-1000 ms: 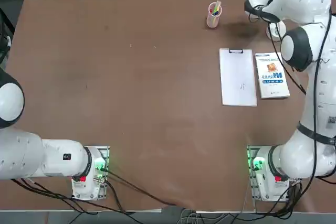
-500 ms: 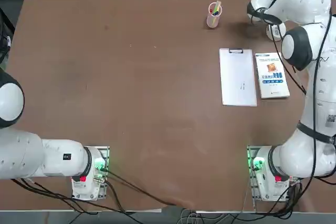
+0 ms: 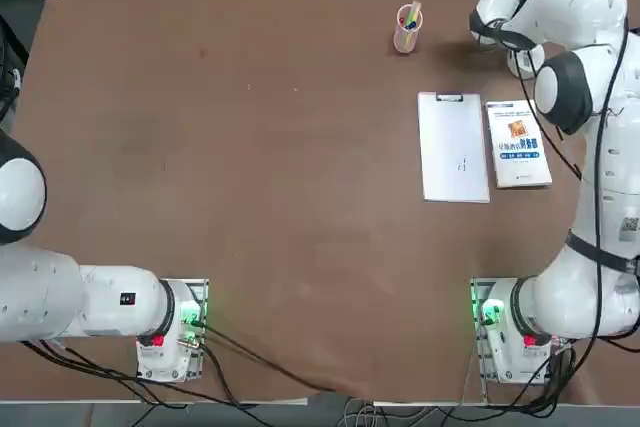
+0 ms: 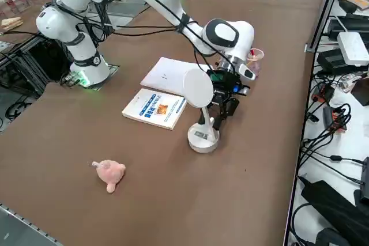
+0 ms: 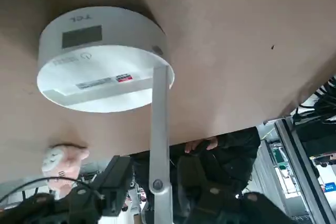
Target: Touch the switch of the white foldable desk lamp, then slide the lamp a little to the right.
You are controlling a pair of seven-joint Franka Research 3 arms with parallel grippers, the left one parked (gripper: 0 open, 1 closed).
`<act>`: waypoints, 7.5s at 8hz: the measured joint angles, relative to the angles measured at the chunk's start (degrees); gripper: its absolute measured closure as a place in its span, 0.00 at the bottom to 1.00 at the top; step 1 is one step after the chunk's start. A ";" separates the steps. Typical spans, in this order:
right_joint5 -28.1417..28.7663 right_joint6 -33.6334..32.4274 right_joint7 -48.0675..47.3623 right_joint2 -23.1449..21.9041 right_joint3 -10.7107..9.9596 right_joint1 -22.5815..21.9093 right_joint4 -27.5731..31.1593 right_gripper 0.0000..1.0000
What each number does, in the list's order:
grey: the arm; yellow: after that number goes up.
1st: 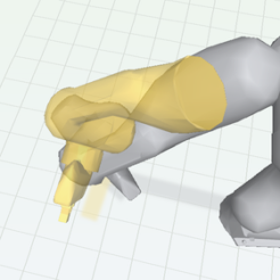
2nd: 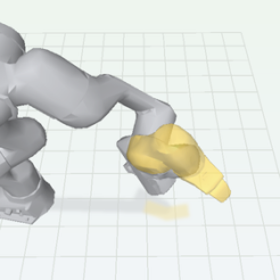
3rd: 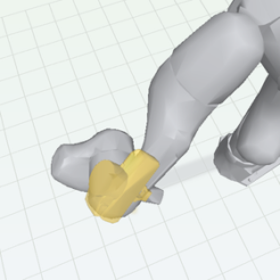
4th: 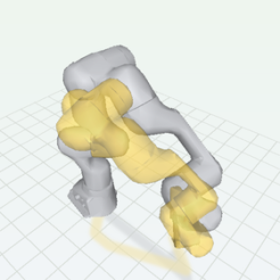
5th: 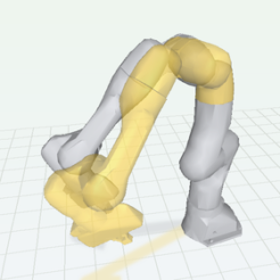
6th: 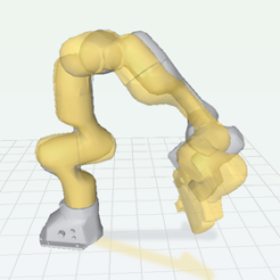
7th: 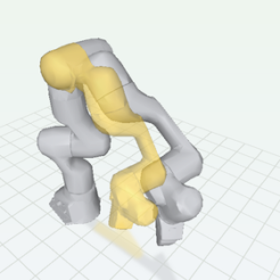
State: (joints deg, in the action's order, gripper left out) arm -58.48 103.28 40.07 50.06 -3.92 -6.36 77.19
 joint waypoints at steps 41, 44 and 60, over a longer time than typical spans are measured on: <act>15.11 -12.92 -12.73 -1.53 -0.81 9.56 -4.04 0.37; 15.11 -11.85 -12.76 -1.52 -0.58 8.19 -4.40 0.22; 46.07 -25.90 -16.63 -34.84 0.01 -10.61 -0.60 0.01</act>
State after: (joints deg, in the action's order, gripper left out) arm -12.41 77.38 23.44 15.22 -3.90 -16.97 76.59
